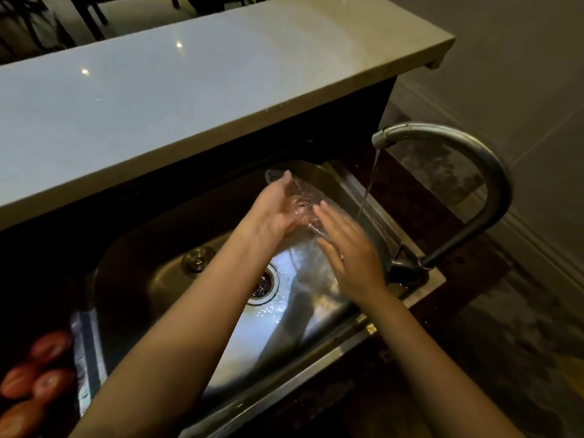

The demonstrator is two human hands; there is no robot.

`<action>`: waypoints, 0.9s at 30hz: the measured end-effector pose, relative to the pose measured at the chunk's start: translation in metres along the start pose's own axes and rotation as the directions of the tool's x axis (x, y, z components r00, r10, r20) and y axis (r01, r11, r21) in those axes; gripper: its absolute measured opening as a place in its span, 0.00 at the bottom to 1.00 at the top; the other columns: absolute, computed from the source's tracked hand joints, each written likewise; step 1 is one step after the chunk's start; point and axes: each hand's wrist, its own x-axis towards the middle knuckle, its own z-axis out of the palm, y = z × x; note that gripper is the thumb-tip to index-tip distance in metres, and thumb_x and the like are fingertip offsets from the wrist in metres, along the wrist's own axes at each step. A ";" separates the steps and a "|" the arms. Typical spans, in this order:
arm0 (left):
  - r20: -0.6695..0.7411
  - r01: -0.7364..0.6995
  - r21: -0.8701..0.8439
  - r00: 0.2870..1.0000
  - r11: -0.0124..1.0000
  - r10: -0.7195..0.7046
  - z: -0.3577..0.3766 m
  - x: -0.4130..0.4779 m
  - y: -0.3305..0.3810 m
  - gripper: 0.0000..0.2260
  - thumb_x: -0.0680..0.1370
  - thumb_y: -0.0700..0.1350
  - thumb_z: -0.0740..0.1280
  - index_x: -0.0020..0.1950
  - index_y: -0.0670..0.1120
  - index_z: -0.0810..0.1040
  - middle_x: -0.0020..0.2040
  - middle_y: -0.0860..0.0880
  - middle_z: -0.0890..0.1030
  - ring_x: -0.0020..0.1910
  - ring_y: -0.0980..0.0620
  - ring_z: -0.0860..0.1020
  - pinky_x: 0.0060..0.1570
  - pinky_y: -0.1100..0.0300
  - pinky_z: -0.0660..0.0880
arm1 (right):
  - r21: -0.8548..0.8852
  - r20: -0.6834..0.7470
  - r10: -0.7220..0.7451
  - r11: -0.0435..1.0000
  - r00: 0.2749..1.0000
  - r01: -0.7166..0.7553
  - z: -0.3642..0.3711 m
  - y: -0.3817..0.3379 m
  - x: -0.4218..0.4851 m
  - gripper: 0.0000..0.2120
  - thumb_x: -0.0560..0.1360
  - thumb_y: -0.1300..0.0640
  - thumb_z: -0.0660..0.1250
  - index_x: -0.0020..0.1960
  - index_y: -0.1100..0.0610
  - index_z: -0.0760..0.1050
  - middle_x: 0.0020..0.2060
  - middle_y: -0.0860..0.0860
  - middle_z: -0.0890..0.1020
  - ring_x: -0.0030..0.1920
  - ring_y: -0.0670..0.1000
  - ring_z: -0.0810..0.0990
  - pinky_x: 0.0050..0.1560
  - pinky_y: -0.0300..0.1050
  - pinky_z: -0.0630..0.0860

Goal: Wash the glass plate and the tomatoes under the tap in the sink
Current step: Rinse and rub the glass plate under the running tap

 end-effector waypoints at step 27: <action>0.236 -0.222 -0.191 0.935 0.956 0.264 -0.089 -0.003 -0.045 0.24 0.77 0.58 0.51 0.69 0.47 0.67 0.63 0.42 0.77 0.55 0.43 0.81 0.46 0.43 0.80 | -0.335 0.206 0.218 0.932 0.954 -0.141 -0.022 0.052 0.039 0.27 0.78 0.39 0.44 0.75 0.43 0.45 0.77 0.45 0.45 0.76 0.51 0.42 0.73 0.55 0.40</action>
